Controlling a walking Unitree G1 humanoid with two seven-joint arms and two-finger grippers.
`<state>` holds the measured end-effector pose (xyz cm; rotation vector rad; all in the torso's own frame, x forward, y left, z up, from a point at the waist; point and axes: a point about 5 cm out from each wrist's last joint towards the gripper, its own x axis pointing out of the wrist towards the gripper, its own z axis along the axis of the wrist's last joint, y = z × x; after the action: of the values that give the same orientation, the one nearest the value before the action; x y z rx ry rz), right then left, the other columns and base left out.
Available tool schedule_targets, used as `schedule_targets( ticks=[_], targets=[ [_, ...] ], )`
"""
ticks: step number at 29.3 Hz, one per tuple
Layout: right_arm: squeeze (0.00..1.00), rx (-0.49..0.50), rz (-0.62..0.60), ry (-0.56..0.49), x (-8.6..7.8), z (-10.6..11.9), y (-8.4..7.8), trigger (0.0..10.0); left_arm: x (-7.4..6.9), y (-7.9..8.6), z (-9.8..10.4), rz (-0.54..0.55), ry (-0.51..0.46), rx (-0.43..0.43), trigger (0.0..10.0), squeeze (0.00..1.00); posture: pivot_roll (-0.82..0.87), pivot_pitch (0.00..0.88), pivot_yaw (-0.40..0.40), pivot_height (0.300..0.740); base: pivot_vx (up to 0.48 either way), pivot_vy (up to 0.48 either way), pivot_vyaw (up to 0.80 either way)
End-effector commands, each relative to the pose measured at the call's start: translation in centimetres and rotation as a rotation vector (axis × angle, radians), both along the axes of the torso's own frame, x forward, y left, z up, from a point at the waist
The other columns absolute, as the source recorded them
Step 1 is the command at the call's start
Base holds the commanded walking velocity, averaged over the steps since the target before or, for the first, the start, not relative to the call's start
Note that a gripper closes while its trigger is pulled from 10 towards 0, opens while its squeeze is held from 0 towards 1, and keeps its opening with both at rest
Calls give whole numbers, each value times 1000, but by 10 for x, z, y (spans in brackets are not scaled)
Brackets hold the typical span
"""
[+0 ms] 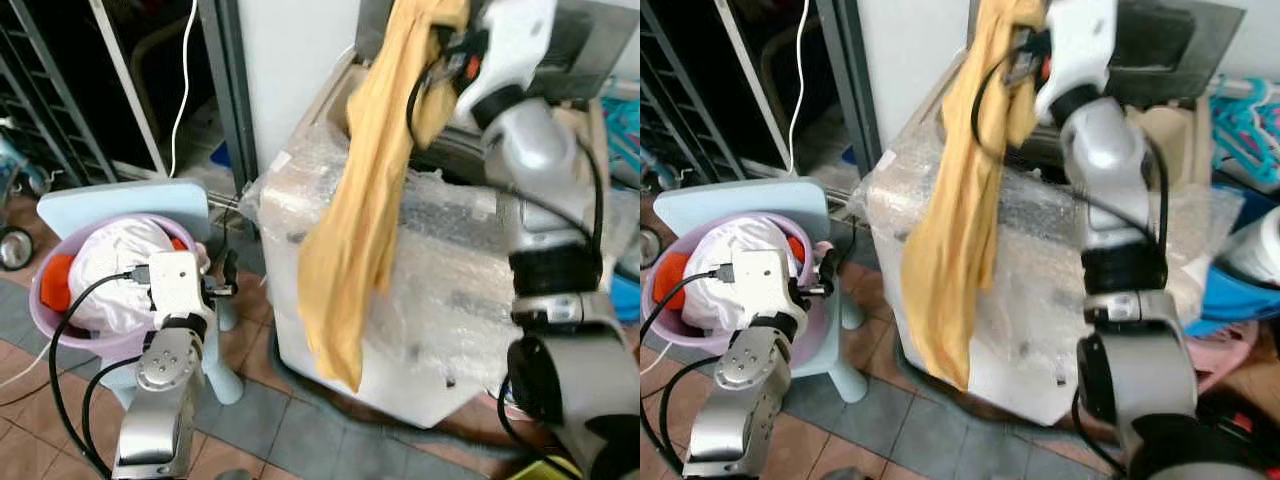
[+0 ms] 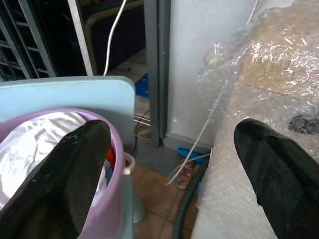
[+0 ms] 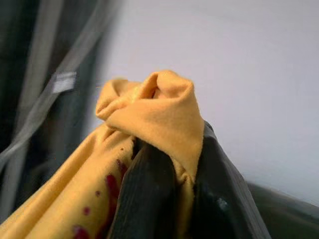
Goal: Clothes washing
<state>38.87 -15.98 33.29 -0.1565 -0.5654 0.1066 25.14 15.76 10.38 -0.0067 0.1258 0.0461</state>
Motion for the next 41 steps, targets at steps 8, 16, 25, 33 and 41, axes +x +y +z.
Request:
schedule_targets(
  ticks=[8, 16, 25, 33, 41],
  targets=[
    [0, 75, -213, 251, 13, -49, -30, 10000, -3, 0, -1, 16, 18, 8, 10000, 0, -43, 0, -15, 740, 0, 0, 0],
    [1000, 22, -102, 642, 1, -146, -19, 10000, -3, 0, -2, 7, 29, 12, 10000, 0, -54, 0, -4, 740, 0, 0, 0],
    [1000, 48, 49, 439, -18, -124, -22, 10000, 1, 0, 0, -2, 21, 30, 10000, 0, -48, 0, 6, 740, 0, 0, 0],
    [1000, -100, 386, 456, -57, -140, -6, 10000, -1, -1, 1, 3, 21, 31, 10000, 0, -36, 0, 0, 740, 0, 0, 0],
    [1000, -272, 436, 479, -65, -155, 0, 10000, 1, -6, 3, -2, 12, 23, 10000, 0, -42, 0, -19, 740, 0, 0, 0]
  ],
)
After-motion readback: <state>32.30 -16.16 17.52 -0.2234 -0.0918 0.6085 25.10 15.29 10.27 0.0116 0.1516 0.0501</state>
